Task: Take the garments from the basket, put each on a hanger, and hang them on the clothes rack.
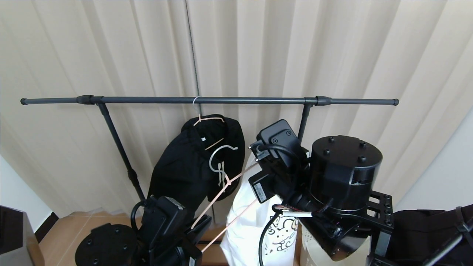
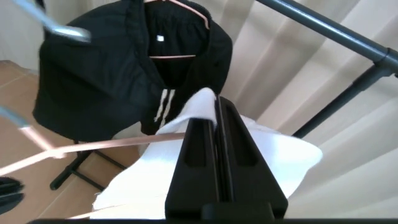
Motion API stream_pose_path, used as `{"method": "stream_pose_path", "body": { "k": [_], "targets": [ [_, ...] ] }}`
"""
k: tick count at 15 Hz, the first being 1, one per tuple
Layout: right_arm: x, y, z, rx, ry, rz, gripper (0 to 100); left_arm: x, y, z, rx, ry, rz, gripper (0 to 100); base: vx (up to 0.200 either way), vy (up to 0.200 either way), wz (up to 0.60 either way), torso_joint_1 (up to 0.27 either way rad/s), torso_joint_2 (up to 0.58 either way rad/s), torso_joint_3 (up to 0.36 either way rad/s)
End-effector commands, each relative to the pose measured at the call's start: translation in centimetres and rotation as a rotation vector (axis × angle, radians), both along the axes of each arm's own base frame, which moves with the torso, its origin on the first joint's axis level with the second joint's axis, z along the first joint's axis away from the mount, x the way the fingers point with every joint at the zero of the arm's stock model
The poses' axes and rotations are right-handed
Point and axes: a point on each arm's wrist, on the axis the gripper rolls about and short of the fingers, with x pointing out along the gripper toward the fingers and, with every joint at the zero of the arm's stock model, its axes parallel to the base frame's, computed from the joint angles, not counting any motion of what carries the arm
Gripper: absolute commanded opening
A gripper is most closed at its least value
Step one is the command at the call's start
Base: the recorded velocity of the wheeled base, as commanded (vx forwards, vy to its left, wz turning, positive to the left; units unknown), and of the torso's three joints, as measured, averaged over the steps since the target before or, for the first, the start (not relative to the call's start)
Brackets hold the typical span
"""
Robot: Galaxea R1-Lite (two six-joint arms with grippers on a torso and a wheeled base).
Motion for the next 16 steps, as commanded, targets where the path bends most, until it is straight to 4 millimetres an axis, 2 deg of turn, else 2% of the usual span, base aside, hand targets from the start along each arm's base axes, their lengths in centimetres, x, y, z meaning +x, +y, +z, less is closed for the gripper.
{"method": "stream_pose_path", "body": {
  "k": [1, 6, 12, 13, 16],
  "targets": [
    [-0.6, 0.3, 0.2, 0.004, -0.003, 0.015, 0, 0.0, 0.0, 0.0, -0.001, 0.0, 0.002, 0, 0.0, 0.0, 0.0, 0.0, 0.0, 0.0],
    [-3.3, 2.0, 0.2, 0.041, 0.011, 0.087, 0, 0.0, 0.0, -0.1, 0.001, 0.002, 0.003, 0, 0.0, 0.0, 0.0, 0.0, 0.0, 0.0],
    [-3.4, 2.2, 0.5, 0.09, -0.011, 0.08, 0, 0.0, 0.0, 0.1, -0.001, -0.003, 0.003, 0, 0.0, 0.0, 0.0, 0.0, 0.0, 0.0],
    [-3.3, 2.0, 0.8, 0.096, -0.017, 0.072, 100, 0.0, 0.0, 0.1, -0.004, -0.006, 0.003, 0, 0.0, 0.0, 0.0, 0.0, 0.0, 0.0],
    [-2.7, 1.4, 1.3, 0.105, -0.027, 0.048, 100, 0.0, 0.0, 0.2, -0.005, -0.007, 0.003, 0, 0.0, 0.0, 0.0, 0.0, 0.0, 0.0]
  ]
}}
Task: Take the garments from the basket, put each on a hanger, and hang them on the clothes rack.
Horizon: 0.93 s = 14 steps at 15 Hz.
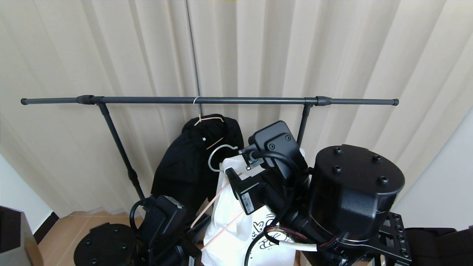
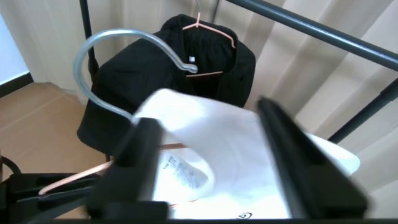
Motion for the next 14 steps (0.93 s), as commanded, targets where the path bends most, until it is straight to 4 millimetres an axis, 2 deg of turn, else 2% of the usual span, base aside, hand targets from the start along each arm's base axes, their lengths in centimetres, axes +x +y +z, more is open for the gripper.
{"method": "stream_pose_path", "body": {
  "k": [1, 8, 14],
  "targets": [
    [0.1, -0.3, 0.4, 0.009, -0.005, -0.007, 100, 0.0, 0.0, 0.1, -0.003, -0.004, 0.0, 0, 0.0, 0.0, 0.0, 0.0, 0.0, 0.0],
    [1.2, -0.1, 0.5, 0.018, -0.012, -0.043, 100, -0.3, 0.1, 0.6, -0.016, -0.018, -0.006, 0, 0.0, 0.0, 0.0, 0.0, 0.0, 0.0],
    [1.6, 0.4, -0.7, -0.014, 0.005, -0.059, 100, -0.1, 0.2, 0.9, -0.029, -0.029, 0.0, 0, 0.0, 0.0, 0.0, 0.0, 0.0, 0.0]
  ]
}}
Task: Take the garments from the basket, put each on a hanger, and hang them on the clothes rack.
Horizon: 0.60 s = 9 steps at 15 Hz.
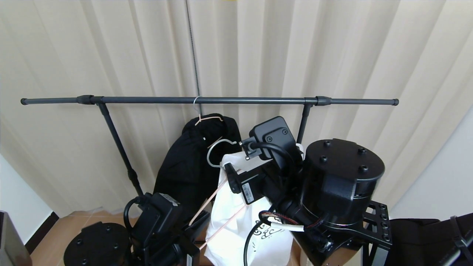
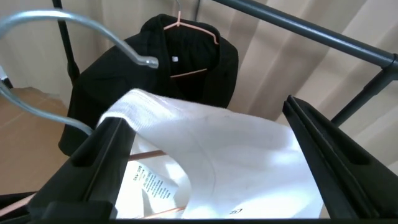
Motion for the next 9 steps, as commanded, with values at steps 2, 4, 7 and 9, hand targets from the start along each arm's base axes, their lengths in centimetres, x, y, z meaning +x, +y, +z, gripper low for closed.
{"method": "stream_pose_path", "body": {
  "k": [2, 4, 7, 9],
  "targets": [
    [0.0, 0.0, -0.2, -0.008, 0.004, 0.001, 100, 0.3, 0.2, 0.2, -0.008, -0.007, 0.016, 0, 0.0, 0.0, 0.0, 0.0, 0.0, 0.0],
    [0.2, -0.2, -0.1, -0.007, 0.004, -0.008, 100, 0.9, 0.5, 0.5, -0.02, -0.02, 0.045, 0, 0.0, 0.0, 0.0, 0.0, 0.0, 0.0],
    [0.2, -0.3, 0.0, -0.003, 0.001, -0.008, 100, 1.4, 0.8, 0.5, -0.026, -0.024, 0.07, 0, 0.0, 0.0, 0.0, 0.0, 0.0, 0.0],
    [0.0, -0.5, 0.2, 0.0, 0.0, -0.008, 100, 1.5, 0.8, 0.5, -0.024, -0.023, 0.073, 0, 0.0, 0.0, 0.0, 0.0, 0.0, 0.0]
  ]
}}
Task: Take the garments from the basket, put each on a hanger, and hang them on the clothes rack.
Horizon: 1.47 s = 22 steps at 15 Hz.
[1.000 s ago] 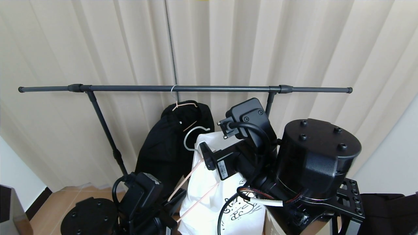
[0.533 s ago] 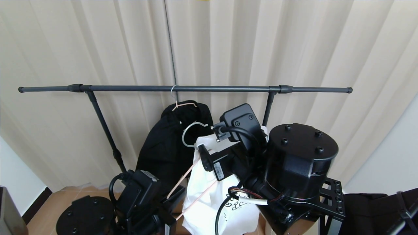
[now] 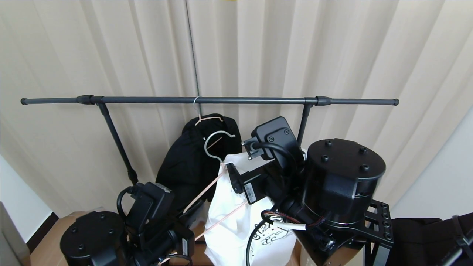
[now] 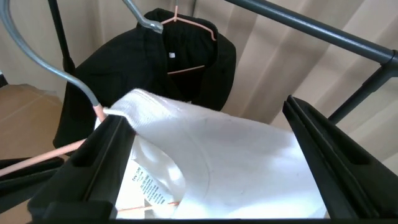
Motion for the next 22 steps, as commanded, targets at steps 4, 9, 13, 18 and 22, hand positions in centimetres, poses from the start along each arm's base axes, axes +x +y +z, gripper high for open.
{"method": "stream_pose_path", "body": {
  "k": [4, 9, 13, 18, 22],
  "targets": [
    [-0.3, -0.4, 0.5, 0.008, -0.007, 0.0, 100, 0.4, 0.1, 0.2, -0.008, -0.009, 0.015, 0, 0.0, 0.0, 0.0, 0.0, 0.0, 0.0],
    [-0.5, -0.8, 0.7, -0.003, -0.016, 0.004, 100, 0.9, 0.4, 0.4, -0.016, -0.02, 0.053, 0, 0.0, 0.0, 0.0, 0.0, 0.0, 0.0],
    [-0.7, -0.9, 0.6, -0.013, -0.015, 0.008, 100, 1.2, 0.2, 0.6, -0.036, -0.027, 0.068, 0, 0.0, 0.0, 0.0, 0.0, 0.0, 0.0],
    [-1.2, -1.7, 0.6, -0.024, -0.008, 0.037, 100, 1.0, 0.3, 0.7, -0.038, -0.029, 0.068, 0, 0.0, 0.0, 0.0, 0.0, 0.0, 0.0],
    [-1.7, -2.3, 0.6, -0.034, -0.005, 0.088, 100, 1.1, 0.3, 0.8, -0.04, -0.031, 0.067, 0, 0.0, 0.0, 0.0, 0.0, 0.0, 0.0]
  ]
}}
